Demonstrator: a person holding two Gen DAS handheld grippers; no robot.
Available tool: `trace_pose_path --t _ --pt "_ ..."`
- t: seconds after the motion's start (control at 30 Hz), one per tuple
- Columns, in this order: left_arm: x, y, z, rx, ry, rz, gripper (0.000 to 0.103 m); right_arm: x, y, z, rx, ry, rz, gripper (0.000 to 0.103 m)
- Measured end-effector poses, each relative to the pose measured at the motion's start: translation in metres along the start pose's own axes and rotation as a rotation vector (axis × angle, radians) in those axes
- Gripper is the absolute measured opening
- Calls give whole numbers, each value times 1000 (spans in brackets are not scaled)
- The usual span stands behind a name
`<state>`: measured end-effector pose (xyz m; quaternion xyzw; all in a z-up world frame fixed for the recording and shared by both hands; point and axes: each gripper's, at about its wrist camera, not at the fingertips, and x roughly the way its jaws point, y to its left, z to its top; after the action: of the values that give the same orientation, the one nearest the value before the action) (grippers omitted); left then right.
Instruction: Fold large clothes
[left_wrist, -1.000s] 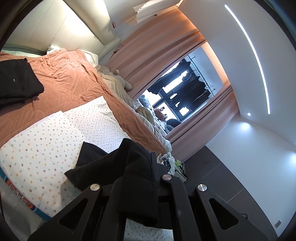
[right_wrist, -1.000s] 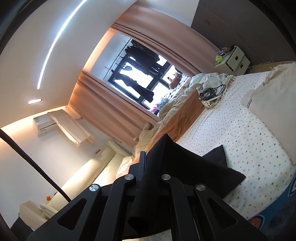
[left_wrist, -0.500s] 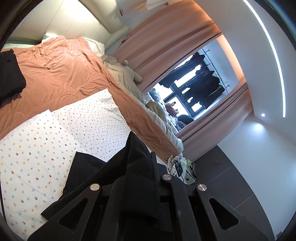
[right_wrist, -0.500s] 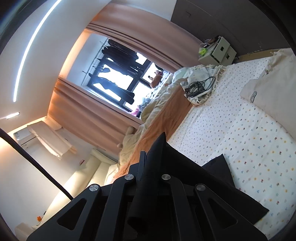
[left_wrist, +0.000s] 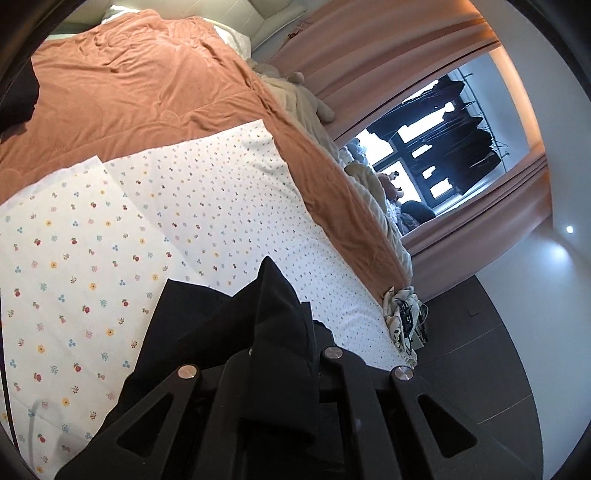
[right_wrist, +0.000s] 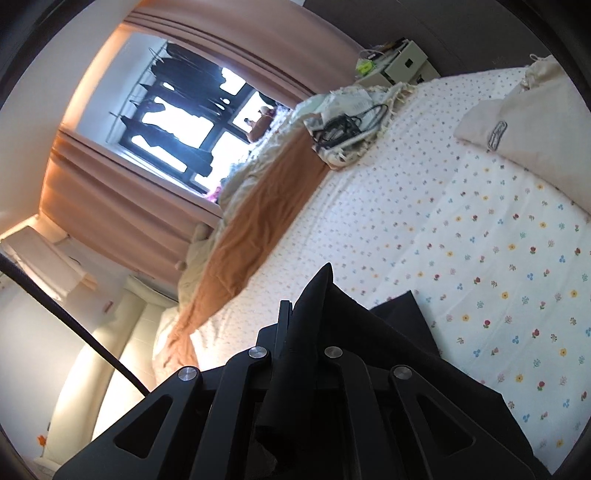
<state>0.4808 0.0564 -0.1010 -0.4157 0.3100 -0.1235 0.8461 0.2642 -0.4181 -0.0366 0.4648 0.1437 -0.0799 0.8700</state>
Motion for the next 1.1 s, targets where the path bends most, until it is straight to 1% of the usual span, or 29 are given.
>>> trace_pose_path --t 0.1,0.23,0.33,0.37,0.4,0.47,0.5,0.53,0.57,0.6,0.63,0.67,0.73,0.83,0.97,1.1 --pt "21 8 -5 -5 22 19 4 5 1 -3 -1 20 -21 0" --pt "39 13 -7 -10 48 25 4 9 -1 0 17 25 -49 0" --pt "49 19 -6 -53 89 21 4 11 -4 -1 51 36 -62 0" --pt "51 19 -7 -62 101 31 4 11 -5 0 56 41 -65 0" --pt "52 18 -7 -64 109 47 4 11 -2 -1 55 47 -65 1" --pt "52 16 -10 -65 123 54 6 9 4 -2 50 56 -64 7" --pt "53 15 -11 -70 131 53 13 11 4 -2 52 58 -64 24" --pt "53 14 -11 -75 141 56 32 9 7 -3 51 56 -63 58" --pt "52 14 -12 -83 148 57 47 10 5 -4 45 53 -59 77" --pt "50 13 -13 -89 147 47 89 9 7 -6 33 47 -56 95" --pt "47 12 -14 -97 138 34 103 6 12 -9 10 41 -60 95" --pt "41 10 -16 -101 121 33 103 4 15 -11 -2 49 -68 95" --pt "33 8 -17 -93 124 42 103 3 17 -16 -2 77 -98 95" --pt "17 9 -21 -106 122 47 103 0 24 -24 -1 108 -118 95" --pt "-14 16 -24 -93 95 102 103 -13 50 -35 -63 121 -127 95" --pt "-42 28 -27 -90 78 134 103 -19 74 -51 -129 166 -134 95"
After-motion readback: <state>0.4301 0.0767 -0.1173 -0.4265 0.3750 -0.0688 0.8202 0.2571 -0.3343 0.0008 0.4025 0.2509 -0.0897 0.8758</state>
